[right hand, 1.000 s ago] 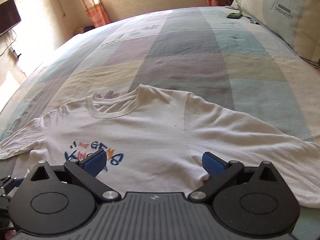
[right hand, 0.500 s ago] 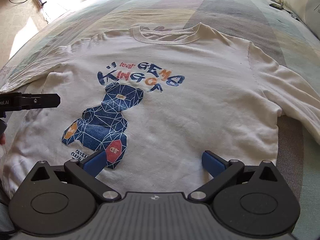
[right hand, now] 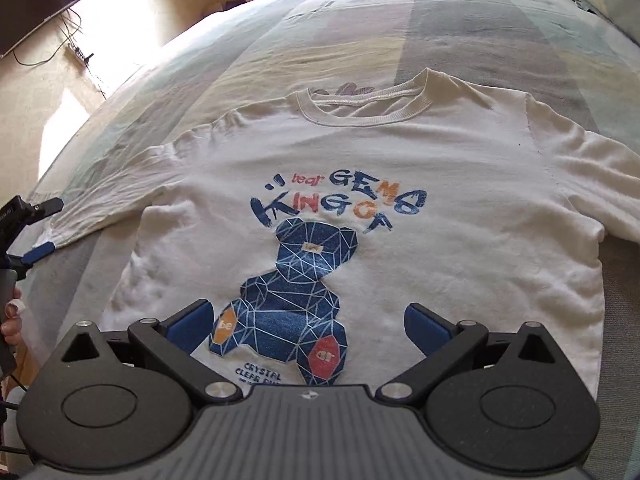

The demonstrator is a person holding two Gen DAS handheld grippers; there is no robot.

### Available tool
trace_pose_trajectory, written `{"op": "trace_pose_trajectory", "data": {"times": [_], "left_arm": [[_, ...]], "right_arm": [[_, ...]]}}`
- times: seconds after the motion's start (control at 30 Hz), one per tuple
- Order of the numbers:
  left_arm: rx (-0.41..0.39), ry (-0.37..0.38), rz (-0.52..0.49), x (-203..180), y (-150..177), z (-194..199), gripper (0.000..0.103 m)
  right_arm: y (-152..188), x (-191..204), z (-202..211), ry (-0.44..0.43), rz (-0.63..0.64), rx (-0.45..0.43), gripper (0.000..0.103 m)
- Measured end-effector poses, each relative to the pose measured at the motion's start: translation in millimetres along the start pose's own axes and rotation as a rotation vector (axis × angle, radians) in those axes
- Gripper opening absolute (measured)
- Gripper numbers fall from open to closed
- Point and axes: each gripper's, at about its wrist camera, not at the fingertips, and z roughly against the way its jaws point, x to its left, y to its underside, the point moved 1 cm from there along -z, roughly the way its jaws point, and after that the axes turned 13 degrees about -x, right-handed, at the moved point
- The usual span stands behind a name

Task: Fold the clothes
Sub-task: 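Move the left gripper to the sleeve cuff and grasp it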

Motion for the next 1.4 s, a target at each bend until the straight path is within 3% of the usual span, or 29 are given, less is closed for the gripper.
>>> {"op": "trace_pose_trajectory", "data": {"times": [0.13,0.33,0.47,0.63,0.87,1.0,1.1,1.4], "left_arm": [[0.0,-0.017,0.007,23.0,-6.1,-7.4,0.102],[0.024,-0.012,0.023,55.8,-15.5,-25.5,0.102],[0.051,0.002,0.029,73.2,-20.2,-37.8,0.102],[0.07,0.021,0.039,90.5,-26.4,-50.5,0.102],[0.051,0.062,0.038,102.1,-29.5,-58.3,0.102],[0.032,0.072,0.014,101.9,-30.3,-64.1,0.102],[0.021,0.066,0.055,103.5,-29.8,-62.1,0.102],[-0.071,0.07,0.062,115.5,-42.7,-93.1,0.102]], "right_arm": [[-5.7,20.3,-11.0,-0.068,-0.055,-0.035,0.103],[-3.2,63.9,-43.4,-0.081,-0.02,0.016,0.103],[1.4,98.0,-65.2,-0.102,0.047,0.062,0.103],[7.0,148.3,-84.1,-0.208,0.206,0.154,0.103],[3.7,204.4,-91.8,-0.293,0.342,0.173,0.103],[-1.3,221.6,-93.8,-0.276,0.422,0.184,0.103],[-0.7,227.7,-94.4,-0.25,0.49,0.186,0.103],[2.6,228.0,-98.0,-0.257,0.509,0.203,0.103]]}}
